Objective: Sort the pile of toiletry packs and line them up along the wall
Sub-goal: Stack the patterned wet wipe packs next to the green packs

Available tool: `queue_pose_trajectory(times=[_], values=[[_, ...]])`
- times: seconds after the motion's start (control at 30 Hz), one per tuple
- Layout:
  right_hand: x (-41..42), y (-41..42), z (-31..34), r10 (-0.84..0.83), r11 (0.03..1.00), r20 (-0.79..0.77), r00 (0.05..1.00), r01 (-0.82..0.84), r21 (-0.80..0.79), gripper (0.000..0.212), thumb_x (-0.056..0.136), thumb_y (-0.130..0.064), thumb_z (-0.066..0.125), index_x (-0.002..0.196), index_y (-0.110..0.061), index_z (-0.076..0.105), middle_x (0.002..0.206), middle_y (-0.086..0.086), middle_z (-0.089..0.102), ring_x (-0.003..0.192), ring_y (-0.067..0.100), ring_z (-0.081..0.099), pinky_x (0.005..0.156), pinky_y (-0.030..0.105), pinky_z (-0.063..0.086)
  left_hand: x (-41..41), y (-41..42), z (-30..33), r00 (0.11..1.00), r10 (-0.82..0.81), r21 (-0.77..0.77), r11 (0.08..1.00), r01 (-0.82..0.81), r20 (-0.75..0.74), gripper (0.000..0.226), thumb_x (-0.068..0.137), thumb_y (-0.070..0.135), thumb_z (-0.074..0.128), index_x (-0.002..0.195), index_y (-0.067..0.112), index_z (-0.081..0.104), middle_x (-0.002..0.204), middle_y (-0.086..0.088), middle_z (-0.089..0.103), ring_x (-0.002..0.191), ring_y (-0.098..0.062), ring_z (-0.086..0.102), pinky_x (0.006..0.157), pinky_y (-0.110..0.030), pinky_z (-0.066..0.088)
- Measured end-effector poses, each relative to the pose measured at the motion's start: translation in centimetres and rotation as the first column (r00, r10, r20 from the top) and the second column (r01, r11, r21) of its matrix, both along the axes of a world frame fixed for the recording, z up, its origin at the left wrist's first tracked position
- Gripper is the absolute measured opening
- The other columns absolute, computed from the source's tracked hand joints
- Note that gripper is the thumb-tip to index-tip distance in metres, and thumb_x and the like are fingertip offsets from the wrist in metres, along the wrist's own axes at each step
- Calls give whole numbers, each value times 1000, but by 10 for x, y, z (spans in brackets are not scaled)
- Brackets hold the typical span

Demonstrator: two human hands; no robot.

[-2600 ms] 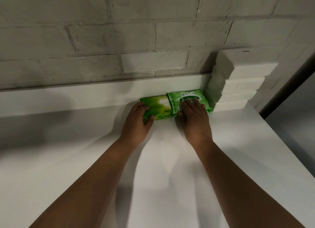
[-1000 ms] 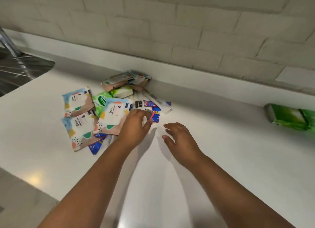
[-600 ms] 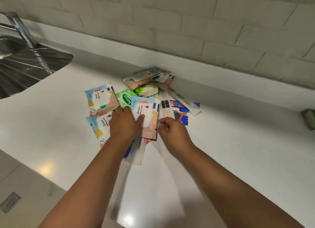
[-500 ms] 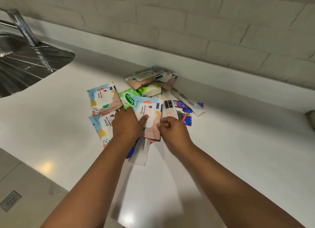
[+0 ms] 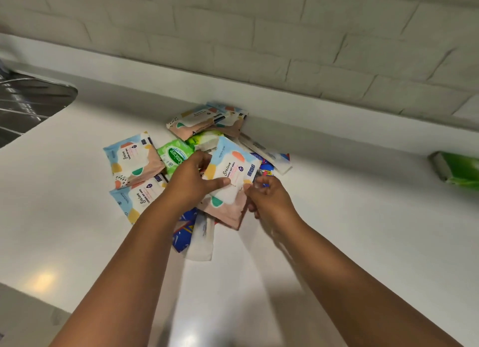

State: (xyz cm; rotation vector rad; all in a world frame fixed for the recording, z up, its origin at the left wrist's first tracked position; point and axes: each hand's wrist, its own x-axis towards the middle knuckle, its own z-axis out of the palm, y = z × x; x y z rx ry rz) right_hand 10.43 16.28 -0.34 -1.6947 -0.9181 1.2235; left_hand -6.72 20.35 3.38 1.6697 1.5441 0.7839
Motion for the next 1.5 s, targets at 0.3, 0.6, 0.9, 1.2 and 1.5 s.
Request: queue_pose_trajectory(times=[0.3,0.6,0.9,1.2,1.5], values=[[73,-34,2,-160,987,-62,985,160,-5,40,77,-21,80,107,-7,57,89,13,70,52,13,58,51,25,49,48,-6,-7,919,-388,-199,897,394,68,57,63,30,87,111,33,56,104,5,67,90,-13,67,73,-36,59],[130,-72,7,24,978,495,868,82,-192,35,78,-45,74,83,-15,56,85,6,70,75,22,64,64,33,47,113,-31,-28,798,-508,-86,856,510,-323,62,78,35,74,133,25,48,128,3,56,109,-16,54,86,-27,48],[133,-84,-7,122,944,830,544,-322,72,53,92,-30,59,143,-25,42,153,-5,34,142,17,28,114,33,27,131,-83,-40,755,-129,239,903,358,-643,47,90,52,48,124,20,51,129,-4,44,116,-23,38,87,-35,40],[152,-99,-29,100,950,801,590,-297,100,48,97,-44,44,142,-27,42,149,-7,41,142,13,29,117,40,16,152,-95,-65,787,-304,81,910,407,-537,65,97,46,36,150,18,12,158,-4,12,144,-21,11,114,-32,18],[213,-117,-33,28,978,832,553,-189,92,48,98,-44,40,143,-25,42,148,-3,43,141,17,31,117,45,14,220,-98,-65,743,-439,45,847,530,-506,65,100,47,26,151,15,2,159,-3,-2,146,-17,-1,117,-34,9]])
